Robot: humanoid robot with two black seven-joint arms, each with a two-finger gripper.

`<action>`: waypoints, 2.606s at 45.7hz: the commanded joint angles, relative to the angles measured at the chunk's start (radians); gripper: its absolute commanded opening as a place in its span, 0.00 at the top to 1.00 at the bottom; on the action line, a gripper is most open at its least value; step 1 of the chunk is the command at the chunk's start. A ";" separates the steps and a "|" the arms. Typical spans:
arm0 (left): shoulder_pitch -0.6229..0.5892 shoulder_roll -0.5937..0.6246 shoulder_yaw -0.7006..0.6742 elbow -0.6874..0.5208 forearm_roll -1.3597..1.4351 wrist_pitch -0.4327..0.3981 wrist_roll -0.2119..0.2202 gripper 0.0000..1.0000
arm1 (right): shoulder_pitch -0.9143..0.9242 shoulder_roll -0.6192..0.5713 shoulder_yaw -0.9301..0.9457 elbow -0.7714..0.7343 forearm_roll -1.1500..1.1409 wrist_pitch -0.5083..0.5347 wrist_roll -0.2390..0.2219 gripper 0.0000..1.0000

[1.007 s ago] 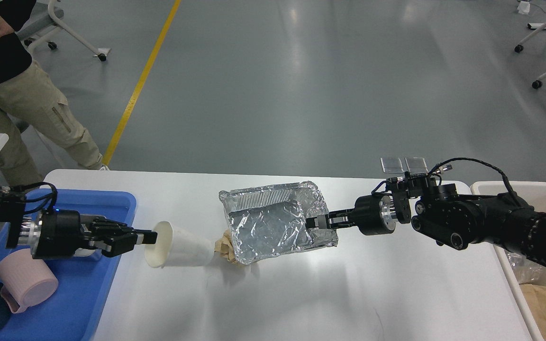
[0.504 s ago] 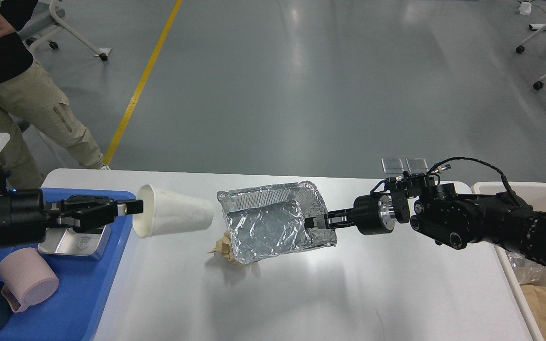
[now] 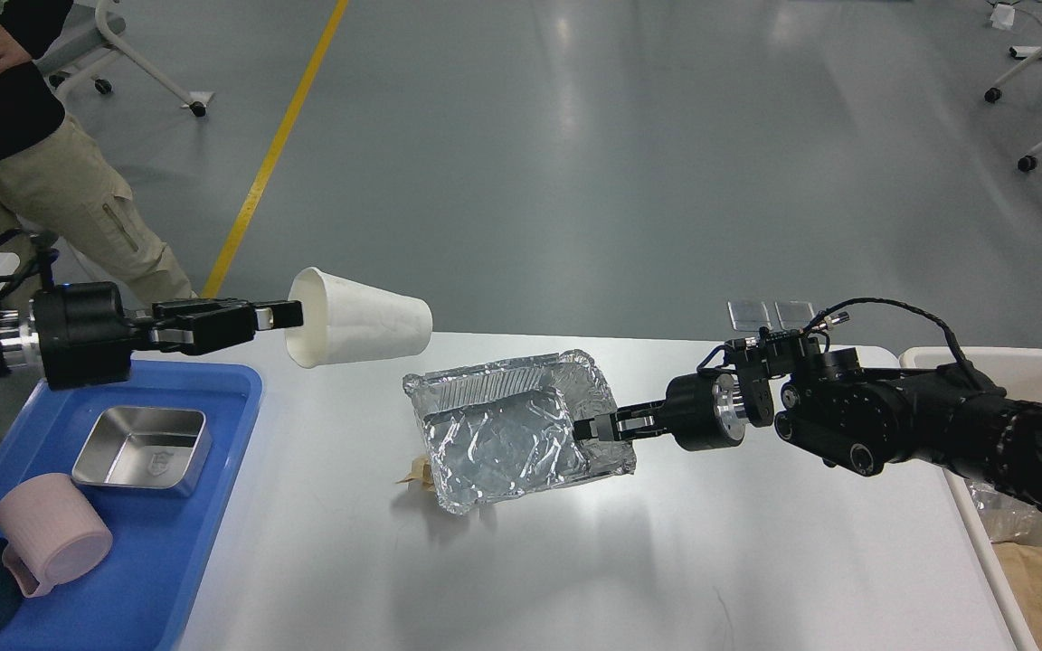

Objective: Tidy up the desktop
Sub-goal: 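Lift the paper cup and carry it over the foil tray, then drop the paper cup into the foil tray and raise the left gripper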

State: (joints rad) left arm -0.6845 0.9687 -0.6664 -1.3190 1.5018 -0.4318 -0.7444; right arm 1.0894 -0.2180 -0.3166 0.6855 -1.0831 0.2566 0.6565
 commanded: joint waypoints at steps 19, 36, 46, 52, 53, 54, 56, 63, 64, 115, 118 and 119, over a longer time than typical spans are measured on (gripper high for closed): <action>-0.489 -0.315 0.534 0.268 0.029 -0.007 0.000 0.94 | 0.013 0.000 0.008 0.008 0.000 0.000 0.002 1.00; -0.521 -0.473 0.645 0.402 0.037 -0.008 0.003 0.90 | 0.013 -0.004 0.011 0.009 0.006 0.000 0.002 1.00; -0.524 -0.538 0.643 0.449 0.011 -0.007 0.062 0.63 | 0.013 -0.011 0.011 0.014 0.006 0.000 0.002 1.00; -0.527 -0.538 0.634 0.449 -0.028 -0.007 0.091 0.21 | 0.013 -0.012 0.011 0.014 0.006 0.000 0.002 1.00; -0.527 -0.538 0.633 0.449 -0.040 -0.007 0.092 0.13 | 0.012 -0.012 0.011 0.014 0.006 0.000 0.002 1.00; -0.527 -0.538 0.633 0.449 -0.054 -0.007 0.092 0.09 | 0.012 -0.012 0.011 0.014 0.006 0.000 0.002 1.00; -0.527 -0.538 0.633 0.449 -0.081 -0.008 0.092 0.08 | 0.012 -0.012 0.011 0.014 0.006 0.000 0.002 1.00; -0.524 -0.506 0.614 0.446 -0.144 -0.012 0.089 0.07 | 0.013 -0.011 0.011 0.014 0.006 0.000 0.002 1.00; -0.524 -0.498 0.607 0.443 -0.155 -0.013 0.089 0.06 | 0.013 -0.009 0.011 0.014 0.006 0.000 0.002 1.00; 0.335 -0.157 -0.263 0.124 -0.431 0.004 0.244 0.03 | 0.004 -0.001 0.004 0.005 0.008 -0.003 0.002 1.00; 0.388 -0.153 -0.301 0.098 -0.431 0.004 0.244 0.03 | 0.004 -0.001 0.004 0.005 0.008 -0.003 0.002 1.00; 0.405 -0.150 -0.309 0.084 -0.431 0.004 0.246 0.03 | 0.004 -0.001 0.004 0.005 0.008 -0.003 0.002 1.00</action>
State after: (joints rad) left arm -0.3656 0.8137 -0.9157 -1.1937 1.0707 -0.4277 -0.4984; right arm 1.0941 -0.2193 -0.3128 0.6902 -1.0752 0.2531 0.6581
